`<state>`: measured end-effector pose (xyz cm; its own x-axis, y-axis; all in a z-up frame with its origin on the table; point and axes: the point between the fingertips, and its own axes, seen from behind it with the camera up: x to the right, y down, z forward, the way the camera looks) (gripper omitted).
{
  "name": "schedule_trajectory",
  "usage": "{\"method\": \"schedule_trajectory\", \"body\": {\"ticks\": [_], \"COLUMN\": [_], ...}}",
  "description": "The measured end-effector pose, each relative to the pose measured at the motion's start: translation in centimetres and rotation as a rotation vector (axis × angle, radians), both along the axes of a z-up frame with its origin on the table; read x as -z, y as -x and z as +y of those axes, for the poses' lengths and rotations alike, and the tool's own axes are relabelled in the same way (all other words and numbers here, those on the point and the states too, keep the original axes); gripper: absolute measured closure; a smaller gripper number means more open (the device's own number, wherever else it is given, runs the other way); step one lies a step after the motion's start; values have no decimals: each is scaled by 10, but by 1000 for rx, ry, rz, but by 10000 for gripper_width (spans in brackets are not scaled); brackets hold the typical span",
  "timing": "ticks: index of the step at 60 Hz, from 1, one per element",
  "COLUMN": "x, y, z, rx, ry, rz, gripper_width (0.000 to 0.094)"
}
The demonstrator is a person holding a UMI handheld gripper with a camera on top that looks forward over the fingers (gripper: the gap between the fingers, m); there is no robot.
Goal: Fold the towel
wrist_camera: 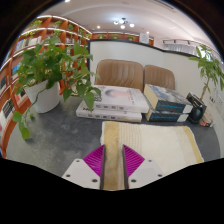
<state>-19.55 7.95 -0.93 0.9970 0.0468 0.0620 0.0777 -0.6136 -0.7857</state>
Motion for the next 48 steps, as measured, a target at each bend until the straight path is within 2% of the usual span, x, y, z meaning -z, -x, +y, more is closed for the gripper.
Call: {"method": "schedule_trajectory", "body": {"ticks": [1, 2, 4, 8, 13, 19, 30, 36, 42, 44, 48], "x": [1, 0, 0, 1, -1, -27, -116, -120, -91, -77, -47], "y": [-1, -3, -8, -11, -7, -1, -66, -127, -195, -214, -249], "z": [-1, -1, -1, 3, -1, 3, 12, 12, 5, 3, -3], "rx": [1, 5, 20, 16, 21, 31, 74, 110, 181, 199, 201], "ry": [2, 0, -5, -7, 36, 60, -29, -28, 19, 36, 85], "rz": [-3, -5, -20, -20, 22, 197, 312, 283, 241, 230, 177], "gripper_width": [705, 713, 902, 907, 923, 923, 906, 906, 904, 853, 680]}}
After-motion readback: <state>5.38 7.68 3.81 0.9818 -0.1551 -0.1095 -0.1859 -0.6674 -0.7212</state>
